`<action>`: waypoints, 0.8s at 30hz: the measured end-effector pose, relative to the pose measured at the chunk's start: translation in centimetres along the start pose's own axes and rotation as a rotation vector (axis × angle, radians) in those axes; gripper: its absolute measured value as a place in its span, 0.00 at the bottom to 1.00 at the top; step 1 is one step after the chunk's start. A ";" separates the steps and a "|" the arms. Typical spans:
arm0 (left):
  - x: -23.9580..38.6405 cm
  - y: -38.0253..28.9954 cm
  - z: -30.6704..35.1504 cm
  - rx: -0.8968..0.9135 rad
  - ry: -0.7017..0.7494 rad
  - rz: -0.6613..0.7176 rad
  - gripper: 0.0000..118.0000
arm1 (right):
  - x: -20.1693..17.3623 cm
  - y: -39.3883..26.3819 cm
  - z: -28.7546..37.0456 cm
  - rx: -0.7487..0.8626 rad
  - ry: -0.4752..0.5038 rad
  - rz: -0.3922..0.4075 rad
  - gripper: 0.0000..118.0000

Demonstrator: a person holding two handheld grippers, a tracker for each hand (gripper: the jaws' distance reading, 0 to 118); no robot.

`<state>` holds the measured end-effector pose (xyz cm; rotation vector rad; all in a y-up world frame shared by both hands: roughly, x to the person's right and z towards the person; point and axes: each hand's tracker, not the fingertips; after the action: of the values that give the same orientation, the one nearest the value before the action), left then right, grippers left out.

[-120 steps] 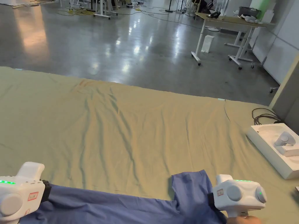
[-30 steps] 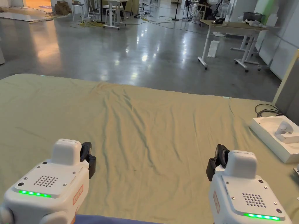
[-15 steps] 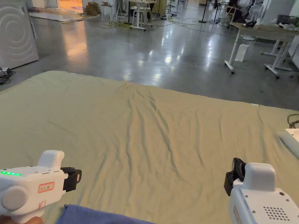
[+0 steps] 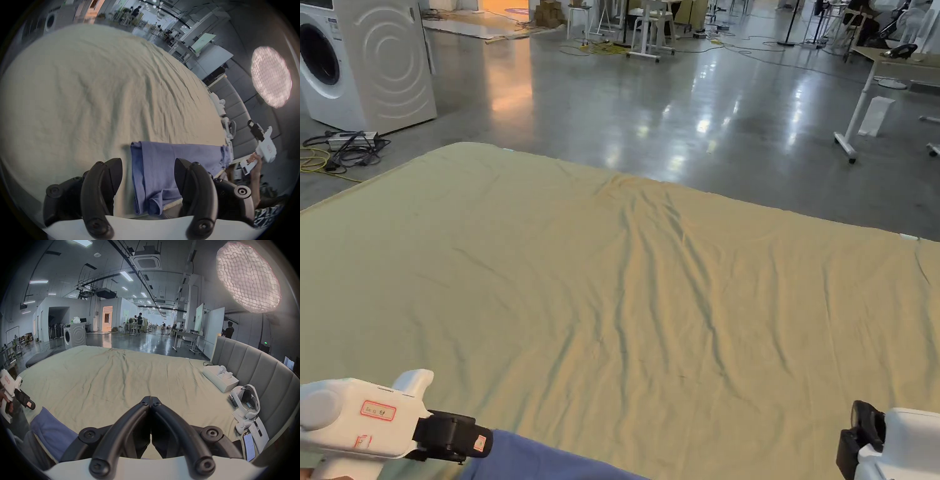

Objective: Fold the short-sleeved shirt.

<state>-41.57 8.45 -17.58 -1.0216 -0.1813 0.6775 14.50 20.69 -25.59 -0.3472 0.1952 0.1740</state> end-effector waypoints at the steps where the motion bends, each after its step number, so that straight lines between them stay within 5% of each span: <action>1: -0.5 0.0 -0.5 -0.026 -0.008 0.016 0.60 | 0.0 -0.1 0.0 -0.005 -0.002 0.003 0.00; 10: -4.0 -0.8 -2.8 -0.081 -0.230 0.191 0.60 | 0.5 -0.8 -0.3 -0.049 -0.025 0.010 0.00; 20: -2.5 -3.0 -6.2 -0.159 -0.440 0.174 0.60 | -0.6 -1.5 -0.9 -0.081 -0.011 0.015 0.00; 23: -0.8 -3.1 -6.4 -0.146 -0.380 0.108 0.51 | -0.8 -1.5 -0.9 -0.087 -0.005 0.020 0.00; 24: -0.5 -3.1 -6.3 -0.135 -0.335 0.085 0.40 | -0.8 -1.5 -0.9 -0.089 -0.003 0.022 0.00</action>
<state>-37.82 2.53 -18.19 -1.0439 -0.4828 0.9223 13.87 18.84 -25.72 -0.4329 0.1885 0.2055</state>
